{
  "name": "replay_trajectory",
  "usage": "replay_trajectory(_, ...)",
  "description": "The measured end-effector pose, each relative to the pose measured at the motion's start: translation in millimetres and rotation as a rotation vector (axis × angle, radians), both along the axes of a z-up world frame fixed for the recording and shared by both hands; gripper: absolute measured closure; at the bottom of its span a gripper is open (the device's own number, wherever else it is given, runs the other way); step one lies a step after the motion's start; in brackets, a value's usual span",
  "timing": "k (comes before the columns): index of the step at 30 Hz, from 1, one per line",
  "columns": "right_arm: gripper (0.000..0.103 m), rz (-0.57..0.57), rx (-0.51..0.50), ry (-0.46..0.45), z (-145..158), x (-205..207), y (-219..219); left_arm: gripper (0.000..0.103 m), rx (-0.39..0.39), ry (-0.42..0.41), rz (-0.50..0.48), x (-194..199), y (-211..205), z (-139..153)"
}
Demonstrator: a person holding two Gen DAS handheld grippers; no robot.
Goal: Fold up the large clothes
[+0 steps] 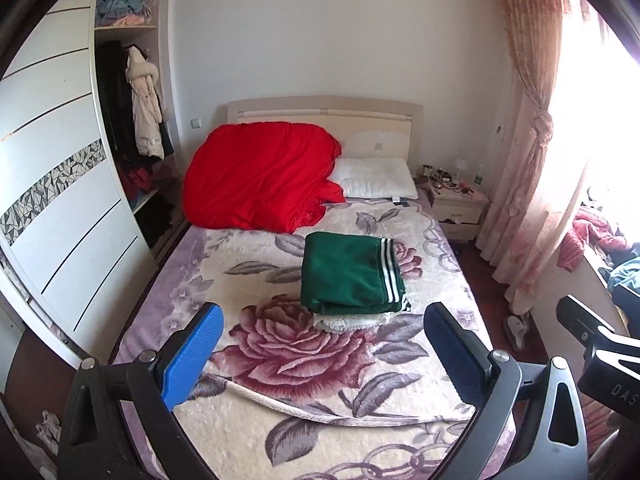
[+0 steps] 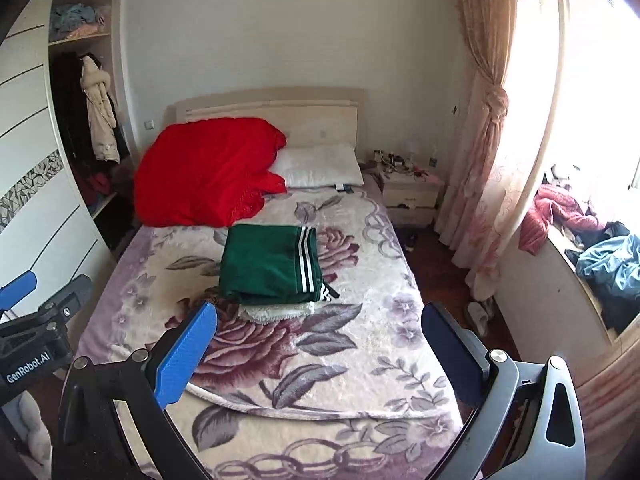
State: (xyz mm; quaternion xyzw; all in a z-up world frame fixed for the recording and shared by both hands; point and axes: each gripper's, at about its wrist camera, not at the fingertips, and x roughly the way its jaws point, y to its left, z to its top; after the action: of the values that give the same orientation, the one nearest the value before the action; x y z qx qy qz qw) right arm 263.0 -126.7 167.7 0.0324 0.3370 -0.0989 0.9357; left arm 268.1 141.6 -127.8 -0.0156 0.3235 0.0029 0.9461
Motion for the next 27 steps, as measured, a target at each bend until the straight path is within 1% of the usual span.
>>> replay_trajectory(8, 0.000, 0.026, -0.014, -0.026, 15, -7, -2, 0.001, 0.012, -0.034, 0.016, -13, -1, 5)
replay_trajectory(13, 0.000, 0.034, -0.011, -0.036, 18, -9, -3, 0.000, 0.004, -0.048, 0.006, -17, -1, 7)
replay_trajectory(17, 0.000, 0.042, -0.007, -0.033, 20, -9, -5, 0.000, 0.005, -0.060, 0.025, -18, 1, 11)
replay_trajectory(27, 0.000, 0.046, -0.010, -0.050, 25, -9, -7, 0.000, 0.011, -0.062, 0.026, -23, -1, 12)
